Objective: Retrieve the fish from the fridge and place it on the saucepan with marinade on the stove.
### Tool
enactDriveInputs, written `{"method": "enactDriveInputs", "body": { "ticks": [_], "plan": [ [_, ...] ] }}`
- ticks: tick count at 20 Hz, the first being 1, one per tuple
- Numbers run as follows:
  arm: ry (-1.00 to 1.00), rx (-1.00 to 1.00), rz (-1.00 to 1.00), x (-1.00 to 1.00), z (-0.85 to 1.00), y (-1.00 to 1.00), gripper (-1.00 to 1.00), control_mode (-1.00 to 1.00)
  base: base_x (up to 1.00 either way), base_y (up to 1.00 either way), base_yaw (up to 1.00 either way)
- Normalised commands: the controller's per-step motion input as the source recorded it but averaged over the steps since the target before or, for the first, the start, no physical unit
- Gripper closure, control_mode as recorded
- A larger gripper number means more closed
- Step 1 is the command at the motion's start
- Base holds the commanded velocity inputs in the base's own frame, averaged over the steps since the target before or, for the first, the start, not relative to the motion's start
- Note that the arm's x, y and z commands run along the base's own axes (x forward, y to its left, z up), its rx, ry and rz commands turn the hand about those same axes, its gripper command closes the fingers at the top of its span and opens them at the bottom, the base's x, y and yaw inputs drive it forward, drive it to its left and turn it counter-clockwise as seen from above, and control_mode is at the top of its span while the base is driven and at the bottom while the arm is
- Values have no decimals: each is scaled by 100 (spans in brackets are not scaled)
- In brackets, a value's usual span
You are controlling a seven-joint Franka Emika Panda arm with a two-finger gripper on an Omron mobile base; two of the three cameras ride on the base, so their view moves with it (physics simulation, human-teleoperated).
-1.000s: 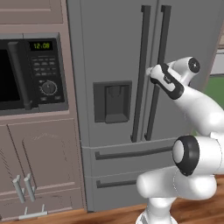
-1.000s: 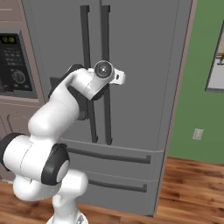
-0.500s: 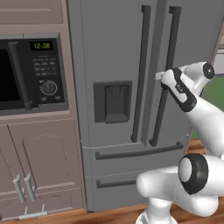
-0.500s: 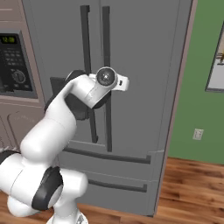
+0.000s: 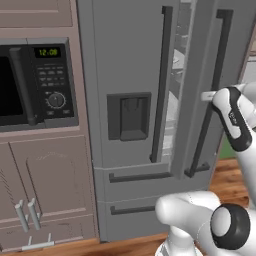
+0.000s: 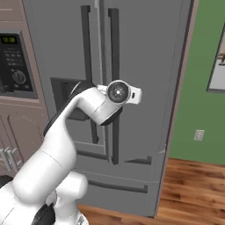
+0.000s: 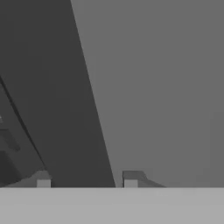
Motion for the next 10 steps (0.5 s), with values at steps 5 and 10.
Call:
{"method": "enactDriveInputs", "body": {
  "ticks": [5,10],
  "plan": [
    [0,0,0,-66,0,-88,100,-100,0,0,0],
    [0,0,0,-63,0,-97,100,-100,0,0,0]
  ]
}}
